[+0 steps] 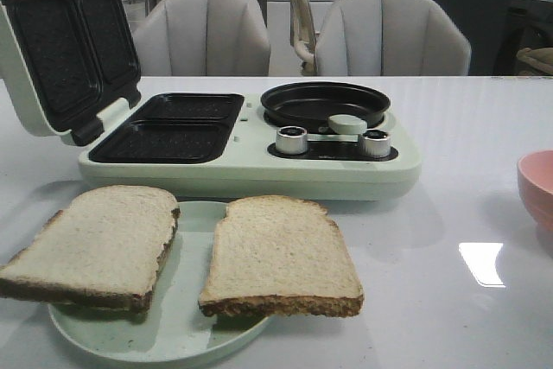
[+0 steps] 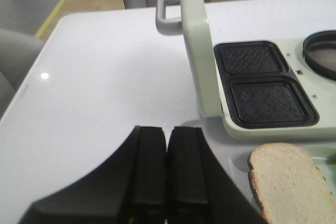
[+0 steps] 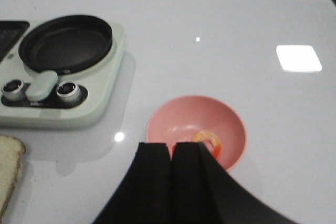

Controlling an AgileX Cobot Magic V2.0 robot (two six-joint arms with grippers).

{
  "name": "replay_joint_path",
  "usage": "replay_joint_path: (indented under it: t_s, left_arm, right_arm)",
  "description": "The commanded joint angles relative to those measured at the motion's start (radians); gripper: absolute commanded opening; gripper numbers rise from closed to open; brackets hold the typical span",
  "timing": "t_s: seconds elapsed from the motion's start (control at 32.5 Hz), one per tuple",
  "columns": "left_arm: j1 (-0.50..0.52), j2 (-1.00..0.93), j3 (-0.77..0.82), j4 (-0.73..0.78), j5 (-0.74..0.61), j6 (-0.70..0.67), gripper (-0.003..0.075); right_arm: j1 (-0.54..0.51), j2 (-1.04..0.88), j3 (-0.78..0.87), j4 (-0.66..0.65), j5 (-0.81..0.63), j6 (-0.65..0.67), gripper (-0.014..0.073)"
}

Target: Make breakfast with bread and shrimp

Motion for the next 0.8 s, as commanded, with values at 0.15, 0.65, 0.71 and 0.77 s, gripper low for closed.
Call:
replay_joint_path:
  t_s: [0.15,0.65,0.71,0.77]
  left_arm:
    - [-0.007,0.094,-0.036,-0.008,-0.085,0.002,0.0102]
    - [-0.009,0.160,-0.036,-0.006,-0.090,0.027,0.0643]
    - [-0.035,0.174,-0.036,-0.008,-0.090,0.070,0.0631]
    - [-0.087,0.193,-0.036,-0.008,-0.090,0.127,0.0620]
  right_arm:
    - [-0.006,0.135,-0.029,-0.010,-0.064,-0.002,0.0039]
    - [-0.006,0.188,-0.029,-0.010,-0.052,-0.002,0.0474]
    - [-0.006,0.188,-0.029,-0.010,-0.052,-0.002,0.0474]
    - [-0.006,0.188,-0.029,-0.010,-0.052,-0.002,0.0474]
